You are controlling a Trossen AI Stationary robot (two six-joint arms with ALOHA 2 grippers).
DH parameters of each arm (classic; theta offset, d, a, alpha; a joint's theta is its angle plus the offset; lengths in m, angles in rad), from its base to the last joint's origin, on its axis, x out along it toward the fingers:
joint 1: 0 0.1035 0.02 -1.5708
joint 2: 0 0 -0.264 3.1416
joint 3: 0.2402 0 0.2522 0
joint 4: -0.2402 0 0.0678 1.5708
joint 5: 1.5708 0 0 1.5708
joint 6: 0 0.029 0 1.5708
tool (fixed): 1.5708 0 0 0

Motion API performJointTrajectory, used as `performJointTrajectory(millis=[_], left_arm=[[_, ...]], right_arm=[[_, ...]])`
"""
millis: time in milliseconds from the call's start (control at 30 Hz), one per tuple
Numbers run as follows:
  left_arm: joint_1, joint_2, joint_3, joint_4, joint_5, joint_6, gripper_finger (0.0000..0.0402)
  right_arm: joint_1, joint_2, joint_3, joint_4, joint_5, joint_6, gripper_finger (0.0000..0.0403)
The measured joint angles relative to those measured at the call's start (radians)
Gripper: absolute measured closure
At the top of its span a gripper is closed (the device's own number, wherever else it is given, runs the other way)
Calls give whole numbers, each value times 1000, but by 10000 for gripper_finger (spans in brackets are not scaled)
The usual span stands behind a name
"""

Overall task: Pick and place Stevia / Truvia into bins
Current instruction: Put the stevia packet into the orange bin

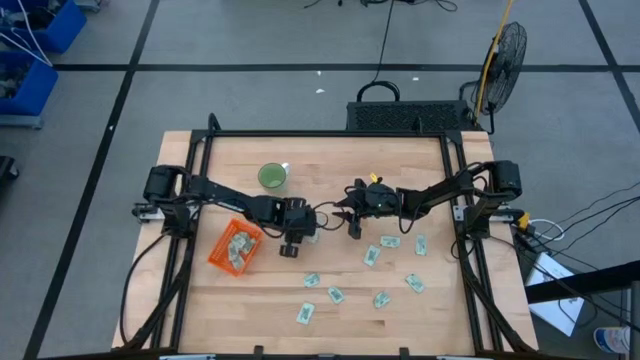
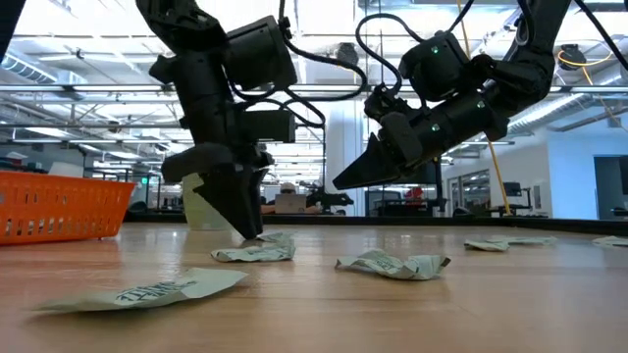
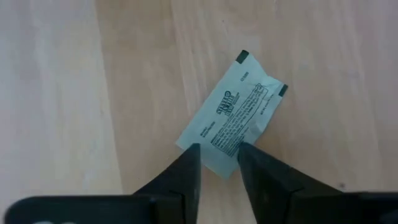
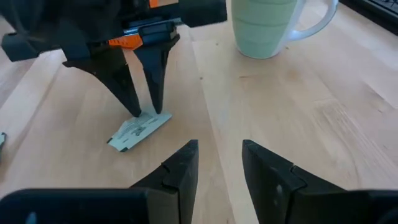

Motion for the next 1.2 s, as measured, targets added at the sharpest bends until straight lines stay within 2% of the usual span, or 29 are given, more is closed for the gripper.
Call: performJointTrajectory(millis=[133, 300, 433, 633, 733, 867, 1000, 1100, 1200], left_arm=[[35, 29, 1, 2, 86, -4, 341], [62, 49, 4, 1, 111, 27, 394], [56, 5, -4, -4, 87, 27, 395], [18, -143, 3, -58, 9, 26, 399], [-12, -222, 4, -183, -33, -40, 399], [-74, -340, 5, -395, -55, -240, 399], [-157, -422, 3, -644, -44, -631, 400], [-227, -445, 5, -773, -22, -928, 398], [-286, -441, -3, -860, 18, -1153, 390]], right_arm=[[0, 0, 0, -3, -2, 0, 287], [0, 0, 0, -8, -4, 0, 287], [0, 0, 0, -7, -4, 0, 287], [0, 0, 0, -10, -4, 0, 287], [0, 0, 1, -13, -5, 0, 287], [0, 0, 0, -18, -5, 0, 287], [0, 0, 0, -28, -5, 0, 287], [0, 0, 0, -30, -5, 0, 287], [1, 0, 0, -30, -5, 0, 287]])
